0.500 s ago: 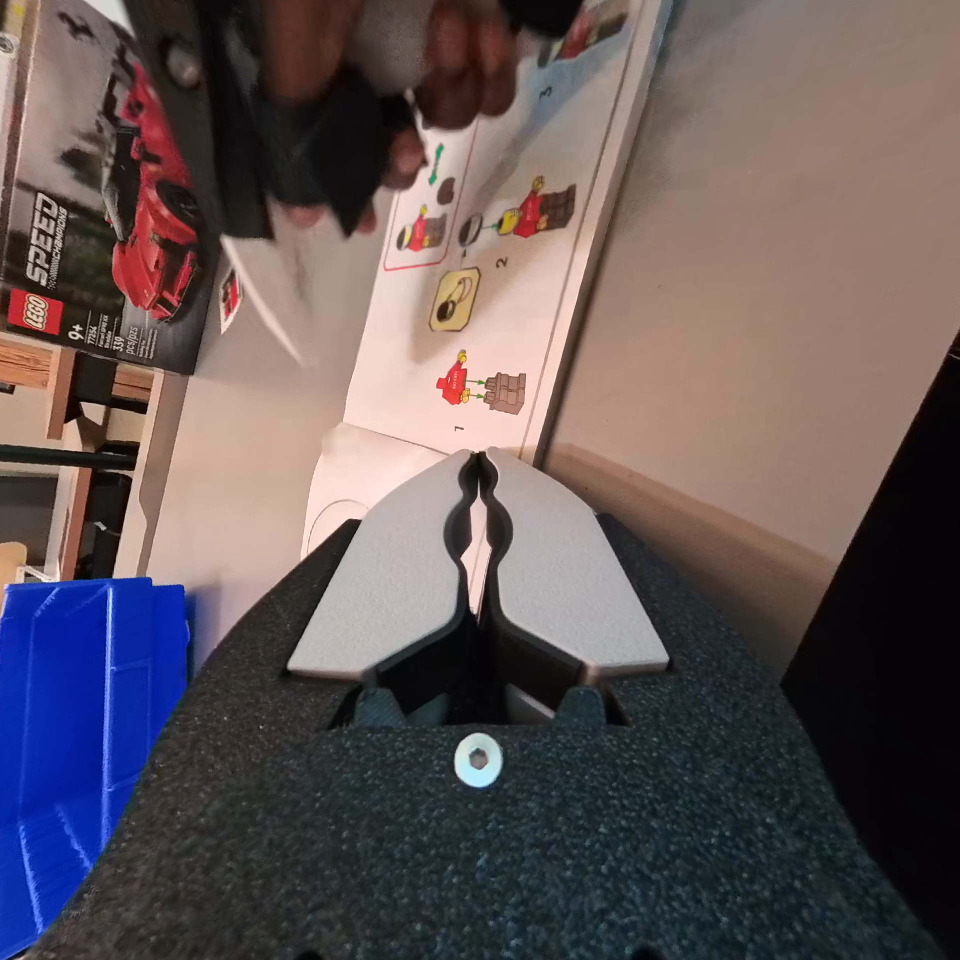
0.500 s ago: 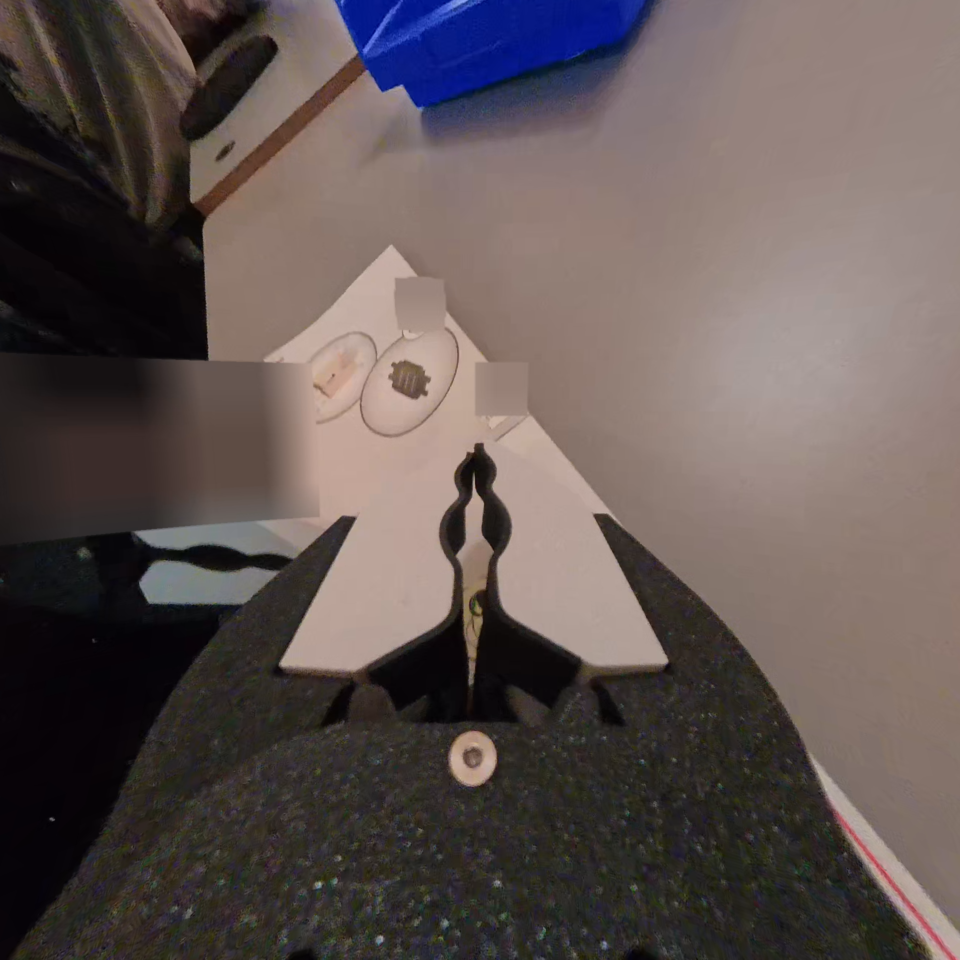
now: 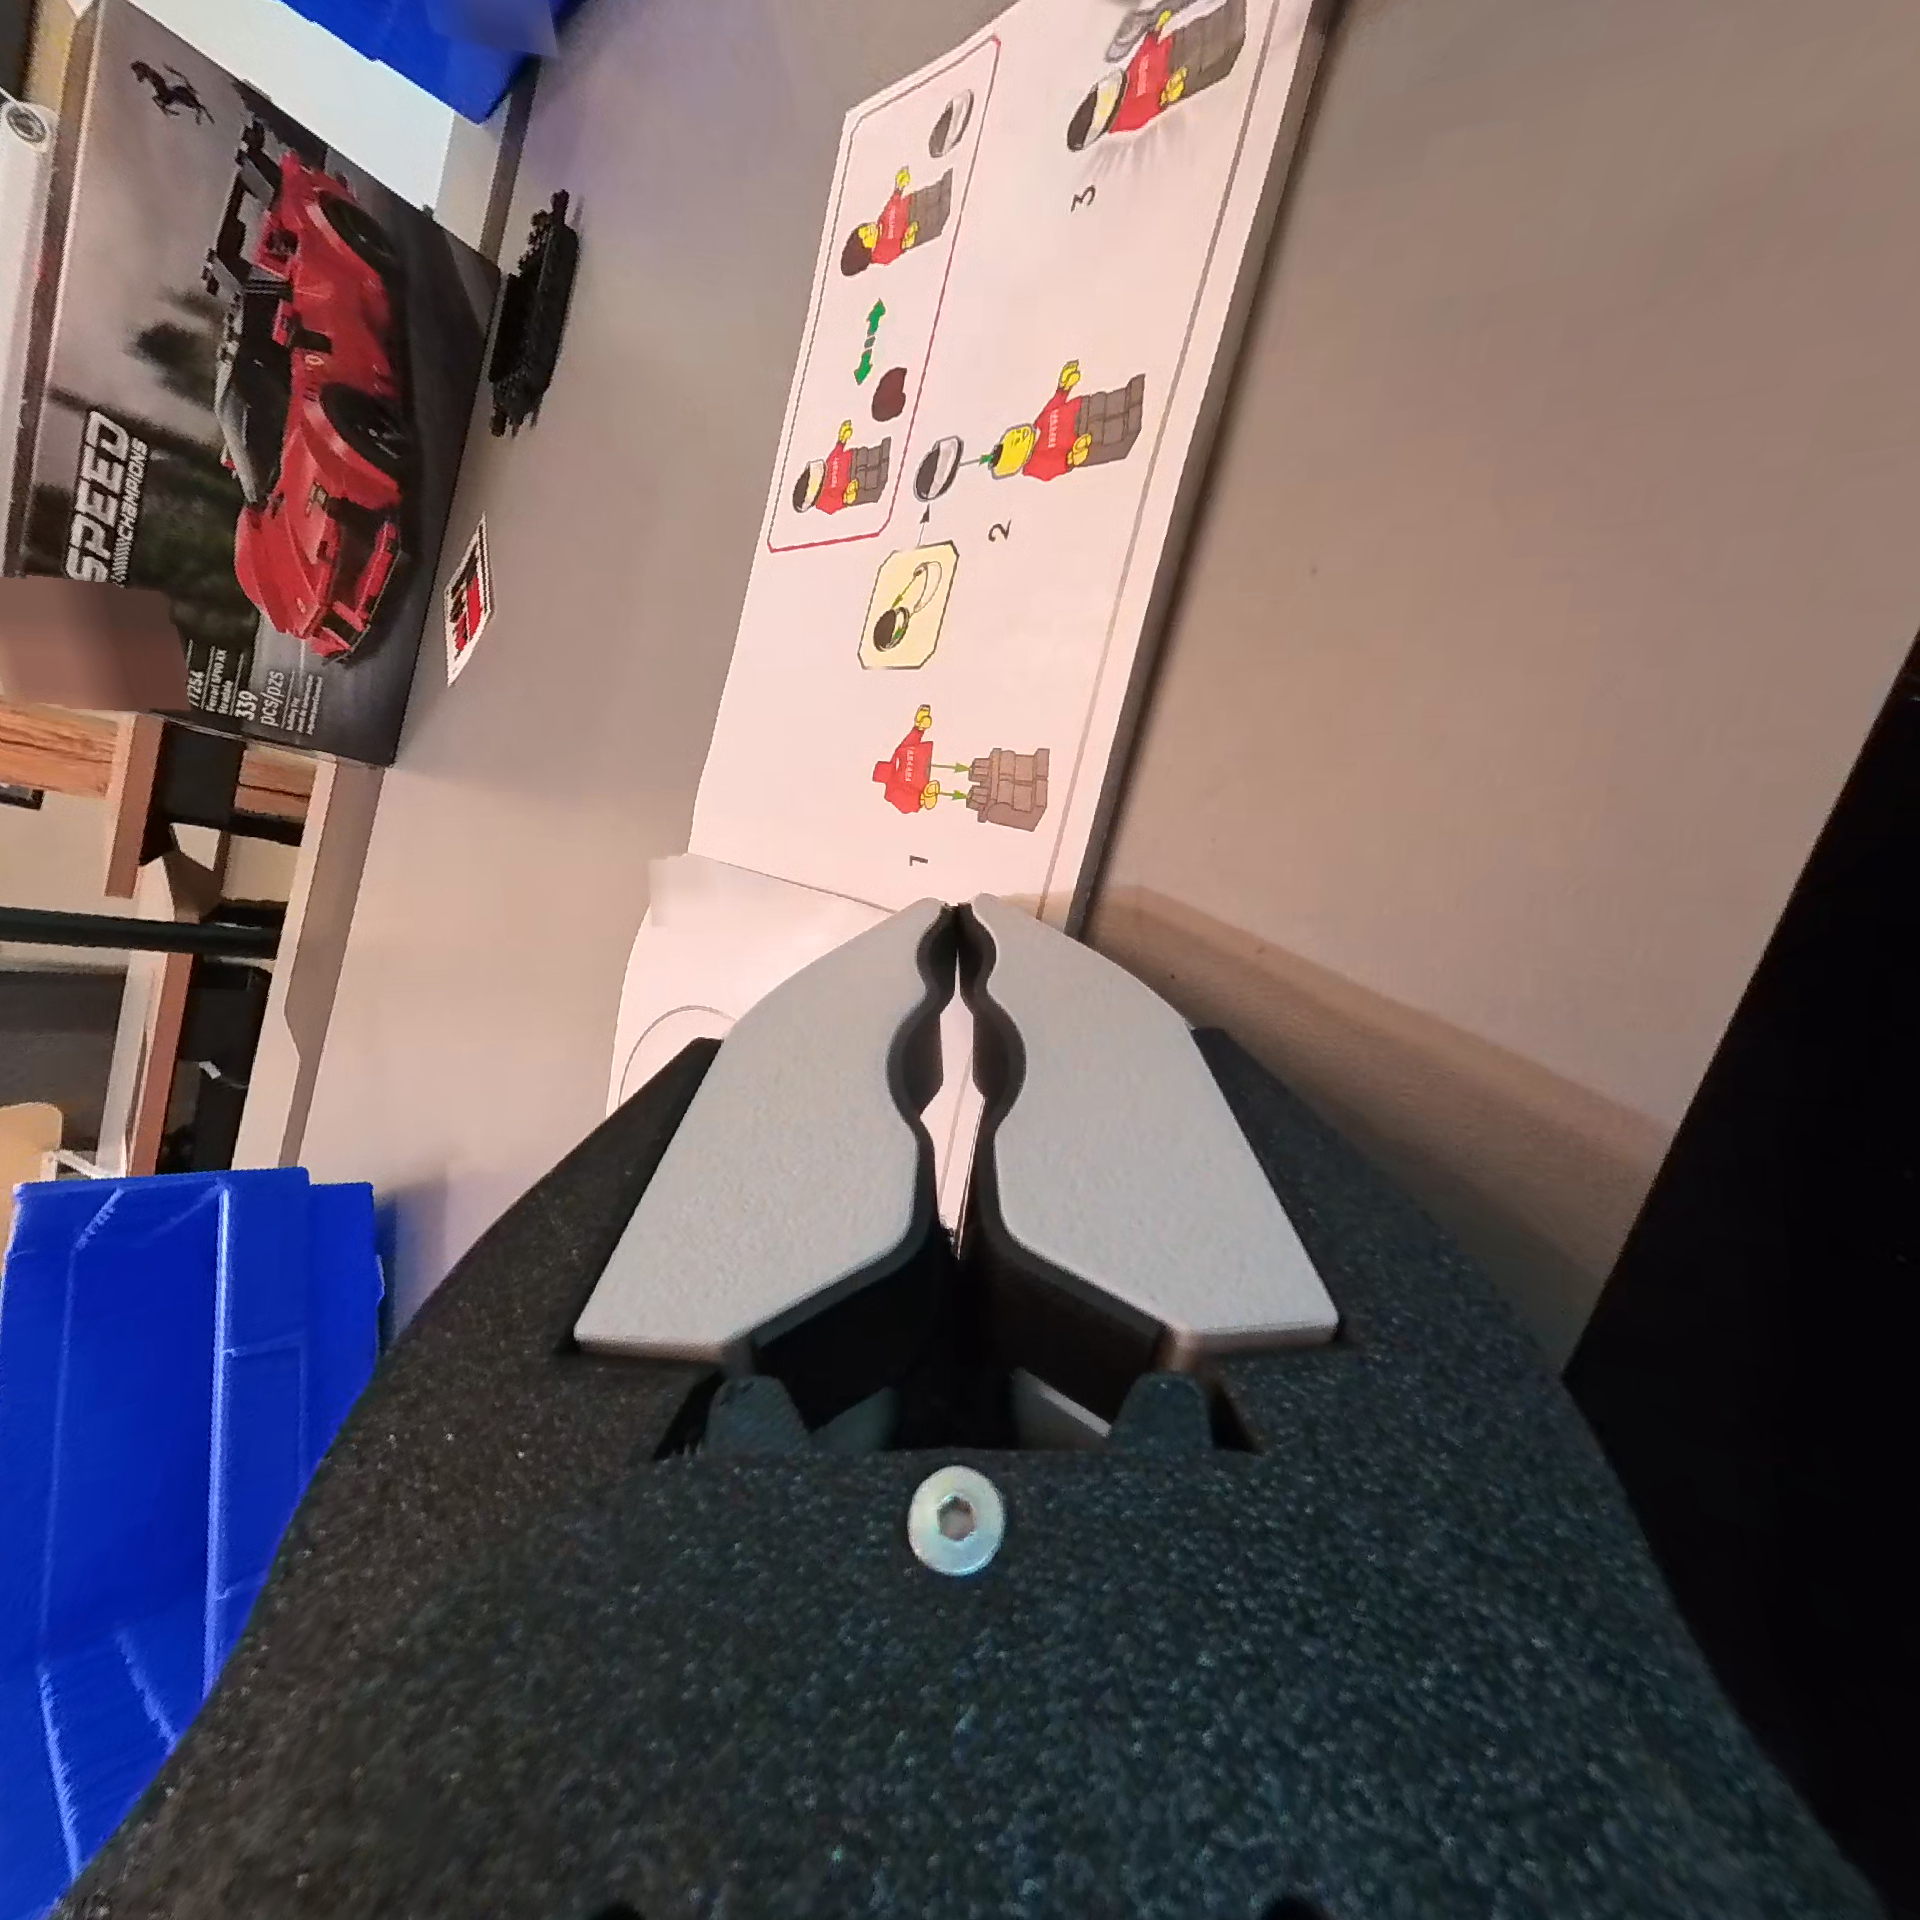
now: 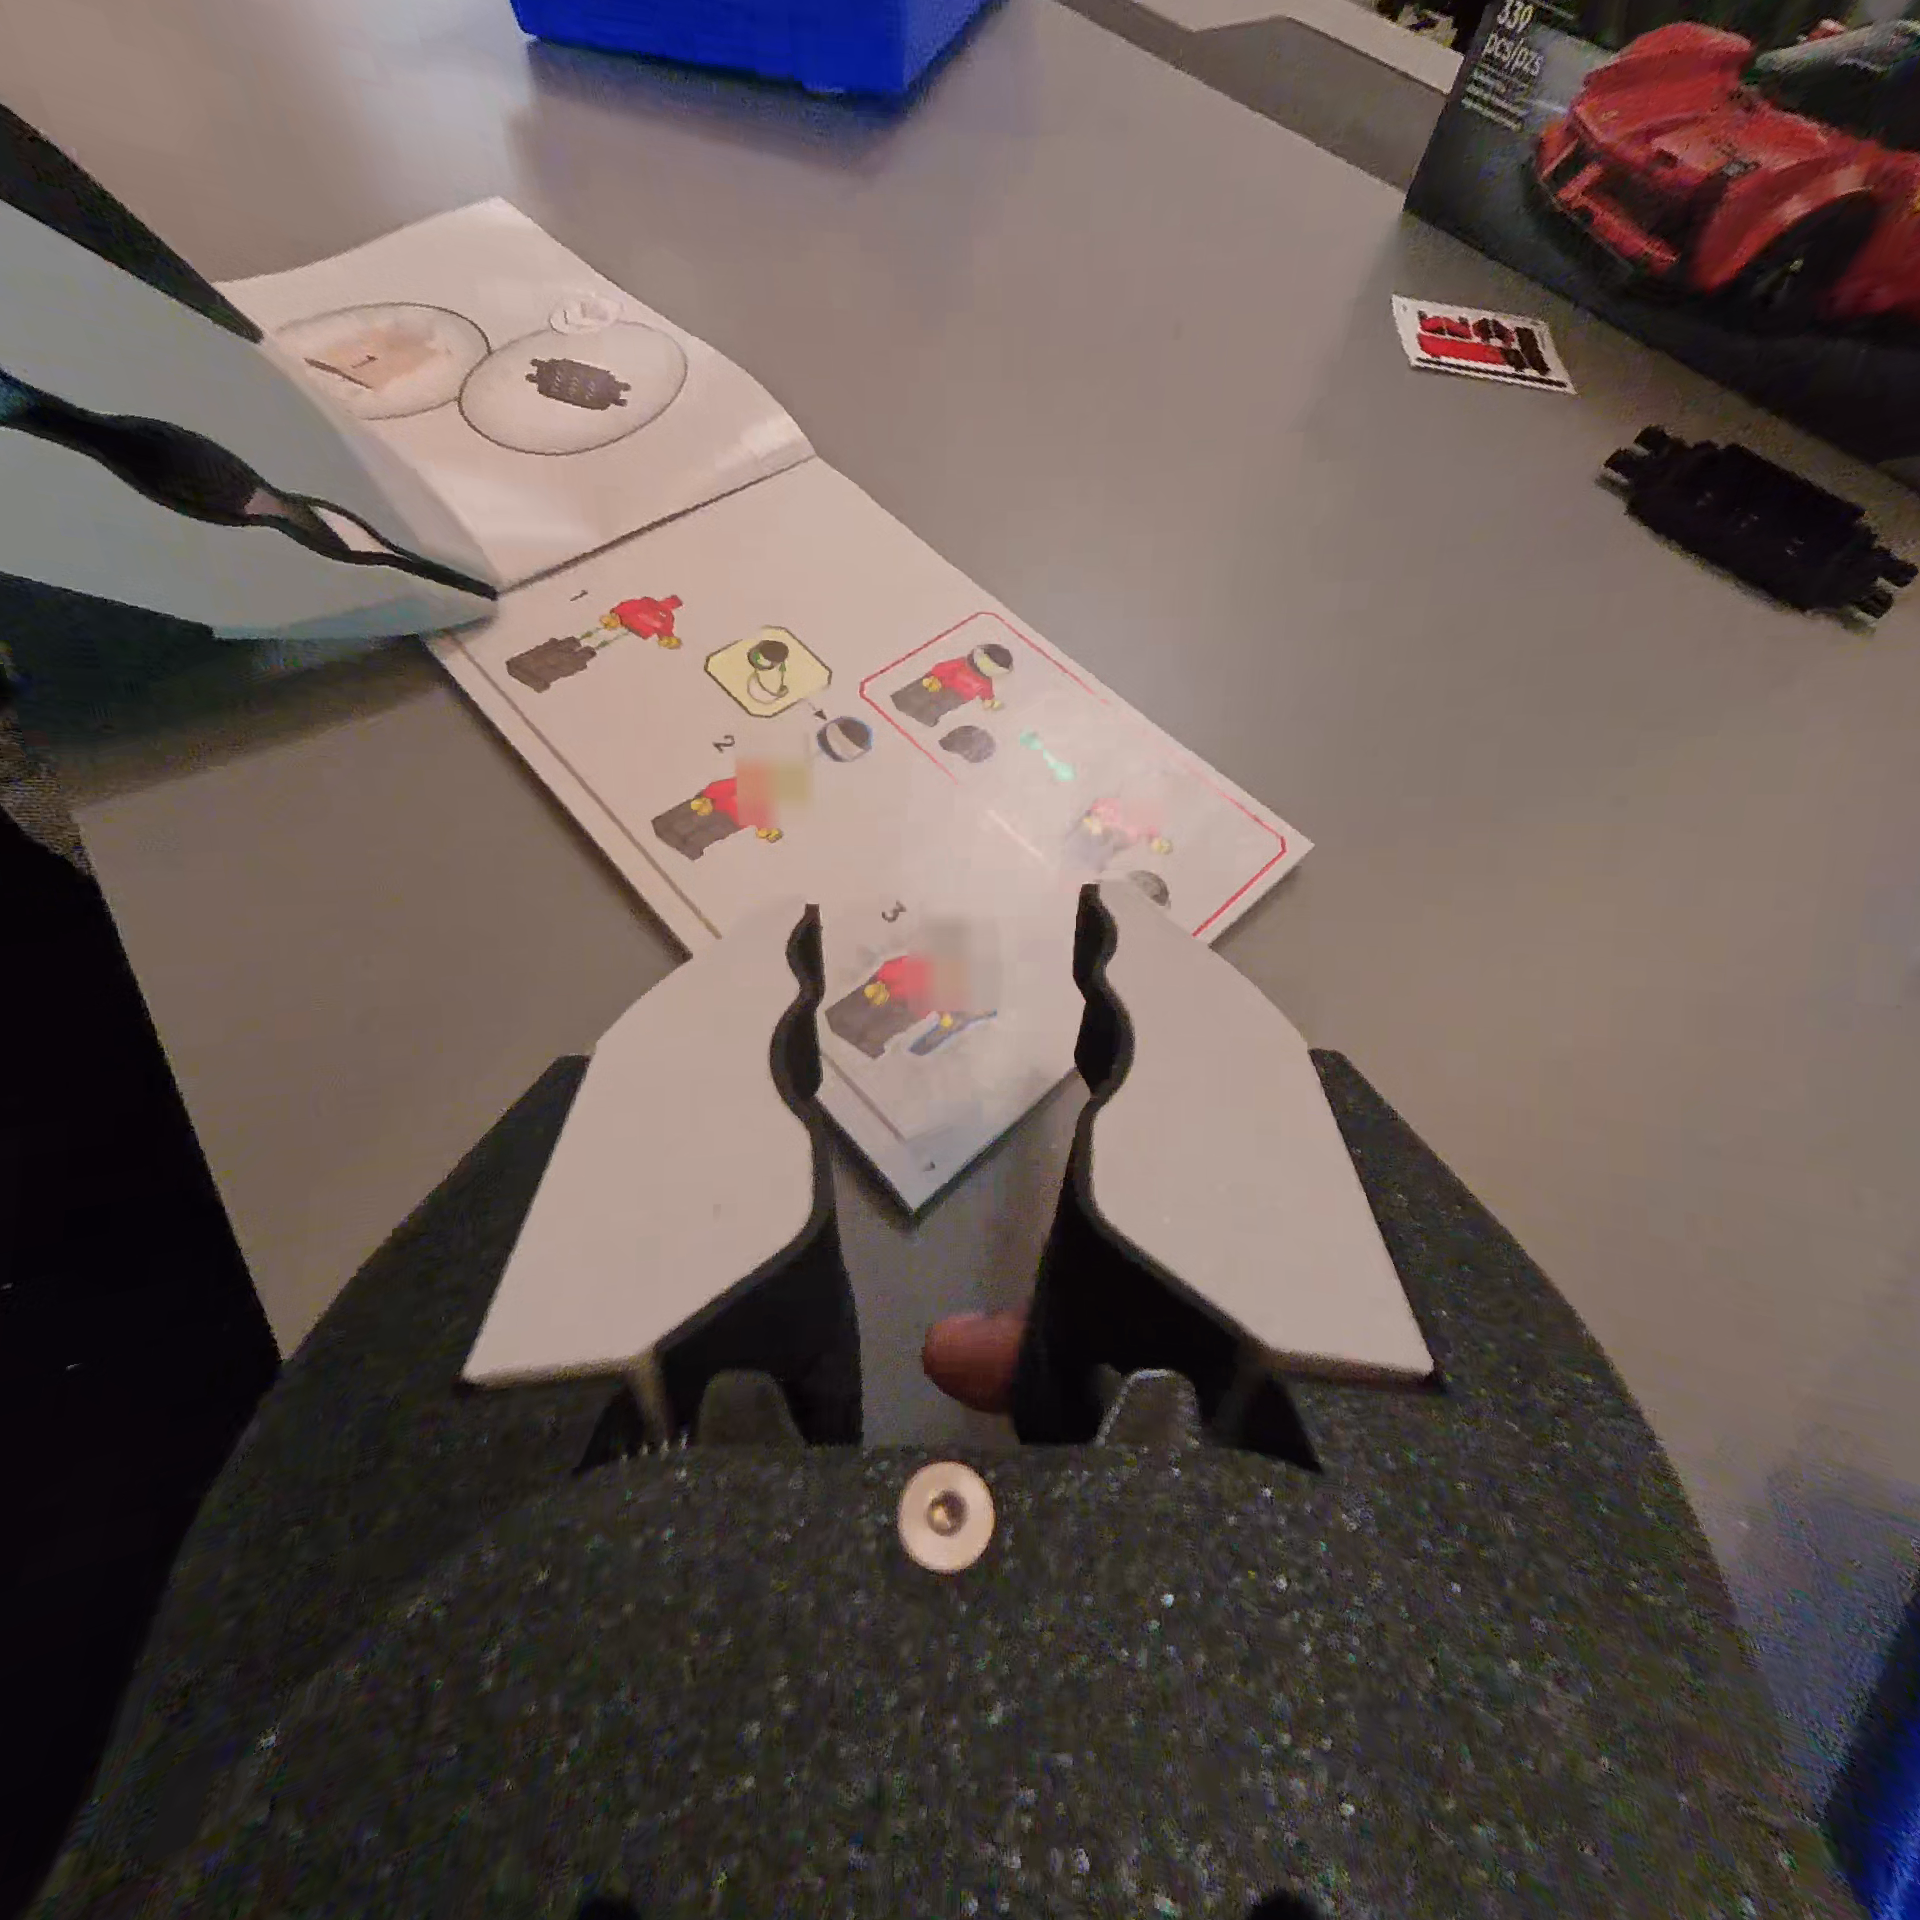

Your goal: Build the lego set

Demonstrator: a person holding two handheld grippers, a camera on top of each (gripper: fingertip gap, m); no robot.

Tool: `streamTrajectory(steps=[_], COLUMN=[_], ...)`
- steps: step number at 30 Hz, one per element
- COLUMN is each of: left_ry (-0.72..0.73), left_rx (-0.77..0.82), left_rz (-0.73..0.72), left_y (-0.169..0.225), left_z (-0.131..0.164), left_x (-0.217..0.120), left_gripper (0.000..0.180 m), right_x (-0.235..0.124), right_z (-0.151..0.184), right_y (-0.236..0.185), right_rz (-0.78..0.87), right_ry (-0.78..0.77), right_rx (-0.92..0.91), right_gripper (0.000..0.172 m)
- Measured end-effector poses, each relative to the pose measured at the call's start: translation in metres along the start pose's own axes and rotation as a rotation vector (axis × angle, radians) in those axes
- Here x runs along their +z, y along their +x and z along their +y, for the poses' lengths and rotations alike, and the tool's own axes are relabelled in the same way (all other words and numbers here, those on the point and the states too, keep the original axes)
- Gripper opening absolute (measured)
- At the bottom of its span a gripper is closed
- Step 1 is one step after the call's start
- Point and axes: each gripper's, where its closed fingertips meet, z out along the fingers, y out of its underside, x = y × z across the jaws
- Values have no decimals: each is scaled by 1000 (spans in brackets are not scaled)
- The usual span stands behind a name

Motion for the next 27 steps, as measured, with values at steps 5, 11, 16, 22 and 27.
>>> streamTrajectory(steps=[5, 11, 16, 22, 27], left_ry=[7, 27, 41, 52, 54], left_rx=[-13, -29, -43, -53, -55], left_rz=[8, 11, 17, 21, 23], left_y=[0, 0, 0, -1, -1], left_z=[0, 0, 0, 0, 0], left_x=[0, 1, 1, 2, 2], left_gripper=[0, 0, 0, 0, 0], right_x=[-11, -16, -13, -15, -17], right_z=[-4, -9, -6, -6, -9], right_y=[6, -12, -15, -22, -21], right_rz=[-44, -167, -179, -250, -262], right_ry=[64, 107, 75, 77, 104], right_rx=[94, 45, 25, 29, 57], right_gripper=[42, 25, 26, 27, 28])
